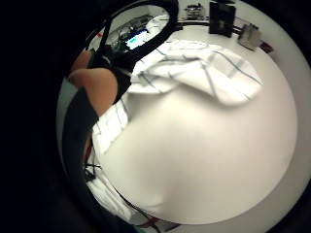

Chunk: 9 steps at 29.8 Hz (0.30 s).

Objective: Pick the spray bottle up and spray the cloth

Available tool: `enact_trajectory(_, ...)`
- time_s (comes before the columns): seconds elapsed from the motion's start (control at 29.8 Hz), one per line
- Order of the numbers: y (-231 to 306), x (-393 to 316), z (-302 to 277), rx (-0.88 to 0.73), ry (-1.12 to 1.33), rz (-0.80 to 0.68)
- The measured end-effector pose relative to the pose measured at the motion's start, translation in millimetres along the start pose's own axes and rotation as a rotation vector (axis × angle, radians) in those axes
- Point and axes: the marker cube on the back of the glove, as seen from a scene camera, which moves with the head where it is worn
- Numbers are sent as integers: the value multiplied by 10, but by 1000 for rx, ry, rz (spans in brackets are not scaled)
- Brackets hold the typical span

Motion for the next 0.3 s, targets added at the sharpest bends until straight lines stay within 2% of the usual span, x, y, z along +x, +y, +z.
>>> enact_trajectory(0.3, 367, -174, -178, -88, 377, 49)
